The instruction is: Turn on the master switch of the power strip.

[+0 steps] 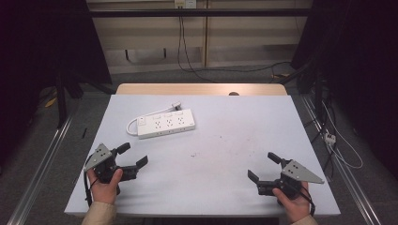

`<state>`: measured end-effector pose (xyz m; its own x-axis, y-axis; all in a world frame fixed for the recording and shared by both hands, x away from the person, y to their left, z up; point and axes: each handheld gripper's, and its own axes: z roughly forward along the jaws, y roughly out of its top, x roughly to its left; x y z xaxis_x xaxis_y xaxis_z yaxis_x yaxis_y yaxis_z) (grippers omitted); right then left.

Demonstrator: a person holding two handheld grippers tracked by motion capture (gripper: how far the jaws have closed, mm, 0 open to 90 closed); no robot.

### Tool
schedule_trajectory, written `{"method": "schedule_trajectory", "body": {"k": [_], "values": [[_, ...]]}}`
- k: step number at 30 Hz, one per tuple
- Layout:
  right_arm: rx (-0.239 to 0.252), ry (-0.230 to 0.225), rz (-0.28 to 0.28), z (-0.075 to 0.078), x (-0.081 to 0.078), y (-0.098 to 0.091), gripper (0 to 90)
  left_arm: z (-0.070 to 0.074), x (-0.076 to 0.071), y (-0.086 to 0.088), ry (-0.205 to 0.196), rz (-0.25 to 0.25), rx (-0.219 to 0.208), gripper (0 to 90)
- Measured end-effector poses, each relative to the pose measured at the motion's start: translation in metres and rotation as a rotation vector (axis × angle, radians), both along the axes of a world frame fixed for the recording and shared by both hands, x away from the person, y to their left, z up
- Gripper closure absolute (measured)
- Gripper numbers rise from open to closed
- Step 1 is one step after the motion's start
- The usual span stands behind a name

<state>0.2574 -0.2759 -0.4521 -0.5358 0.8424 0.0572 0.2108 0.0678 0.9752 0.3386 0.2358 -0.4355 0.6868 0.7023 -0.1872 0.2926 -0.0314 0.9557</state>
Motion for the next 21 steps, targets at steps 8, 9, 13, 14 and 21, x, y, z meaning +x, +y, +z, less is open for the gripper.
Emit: {"method": "schedule_trajectory", "body": {"k": [8,9,13,14,21], "values": [[0.001,-0.002,0.005,0.000,0.000,0.000,0.8,0.002,0.002,-0.001,0.005,0.009,0.002,6.3],[0.001,-0.005,0.003,0.000,0.000,0.000,0.9,0.003,0.003,-0.001,0.006,0.011,0.002,6.3],[0.008,-0.005,-0.007,0.001,0.000,-0.002,0.9,0.004,0.006,-0.003,0.013,0.012,0.001,6.3],[0.006,-0.007,-0.007,0.001,-0.001,-0.002,0.9,0.005,0.008,-0.004,0.032,0.018,0.004,6.3],[0.009,-0.008,-0.014,0.002,-0.001,-0.003,0.9,0.009,0.014,-0.005,0.036,0.034,-0.003,6.3]]}}
